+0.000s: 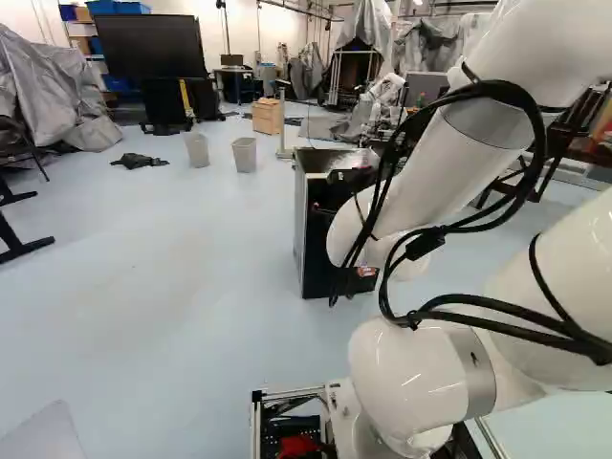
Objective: Grab a drink from the fridge
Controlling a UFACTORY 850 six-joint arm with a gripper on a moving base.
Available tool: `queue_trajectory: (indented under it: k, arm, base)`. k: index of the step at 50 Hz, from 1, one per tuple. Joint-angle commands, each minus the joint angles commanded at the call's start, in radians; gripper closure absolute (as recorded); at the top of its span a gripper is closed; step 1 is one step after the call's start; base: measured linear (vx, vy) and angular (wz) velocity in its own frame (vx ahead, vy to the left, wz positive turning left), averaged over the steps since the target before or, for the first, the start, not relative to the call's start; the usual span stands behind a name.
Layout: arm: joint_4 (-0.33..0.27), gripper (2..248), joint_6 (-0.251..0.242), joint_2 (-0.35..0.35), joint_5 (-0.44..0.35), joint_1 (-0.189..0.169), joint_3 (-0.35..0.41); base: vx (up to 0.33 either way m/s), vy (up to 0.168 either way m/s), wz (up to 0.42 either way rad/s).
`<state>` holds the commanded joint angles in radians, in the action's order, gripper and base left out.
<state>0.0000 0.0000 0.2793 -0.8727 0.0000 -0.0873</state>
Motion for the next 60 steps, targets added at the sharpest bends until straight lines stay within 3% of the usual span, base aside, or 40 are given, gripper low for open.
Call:
queue_trajectory:
  k: [53,60]
  arm:
    - [0.0,3,0.0,0.0,0.0,0.0,0.0]
    - [0.0,3,0.0,-0.021,0.0,0.016,-0.018]
  base:
    - [0.06,0.087,-0.005]
    - [0.036,0.048,0.008]
